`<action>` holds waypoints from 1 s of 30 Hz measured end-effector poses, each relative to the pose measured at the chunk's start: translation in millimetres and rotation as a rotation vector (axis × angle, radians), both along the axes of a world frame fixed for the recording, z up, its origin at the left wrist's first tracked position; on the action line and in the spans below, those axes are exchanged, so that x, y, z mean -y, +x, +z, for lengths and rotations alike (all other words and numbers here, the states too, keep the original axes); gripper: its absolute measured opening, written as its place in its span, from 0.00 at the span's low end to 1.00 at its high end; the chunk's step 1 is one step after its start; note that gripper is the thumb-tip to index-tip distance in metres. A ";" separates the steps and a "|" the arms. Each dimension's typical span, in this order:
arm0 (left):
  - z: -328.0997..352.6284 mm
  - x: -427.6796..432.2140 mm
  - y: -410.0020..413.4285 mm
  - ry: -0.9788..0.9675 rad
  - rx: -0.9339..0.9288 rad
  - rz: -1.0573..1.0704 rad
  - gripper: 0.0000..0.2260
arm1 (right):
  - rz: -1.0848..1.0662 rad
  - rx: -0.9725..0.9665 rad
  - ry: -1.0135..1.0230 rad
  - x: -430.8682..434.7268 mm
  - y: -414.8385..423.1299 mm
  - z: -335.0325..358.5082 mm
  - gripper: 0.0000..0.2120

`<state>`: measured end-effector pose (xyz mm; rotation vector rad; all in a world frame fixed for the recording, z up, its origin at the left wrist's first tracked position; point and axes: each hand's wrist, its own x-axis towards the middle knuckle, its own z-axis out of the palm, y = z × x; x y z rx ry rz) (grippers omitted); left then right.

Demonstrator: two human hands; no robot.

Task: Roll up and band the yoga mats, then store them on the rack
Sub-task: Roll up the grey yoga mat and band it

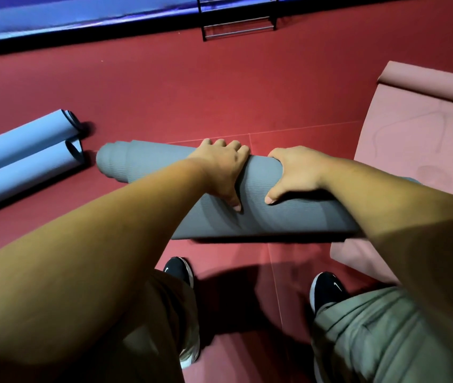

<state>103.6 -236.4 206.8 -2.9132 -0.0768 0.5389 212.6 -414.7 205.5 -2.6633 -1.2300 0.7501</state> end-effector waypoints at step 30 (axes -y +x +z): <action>5.3 -5.3 1.4 -0.060 -0.014 0.033 0.58 | 0.056 0.089 -0.042 -1.2 2.1 -4.9 0.42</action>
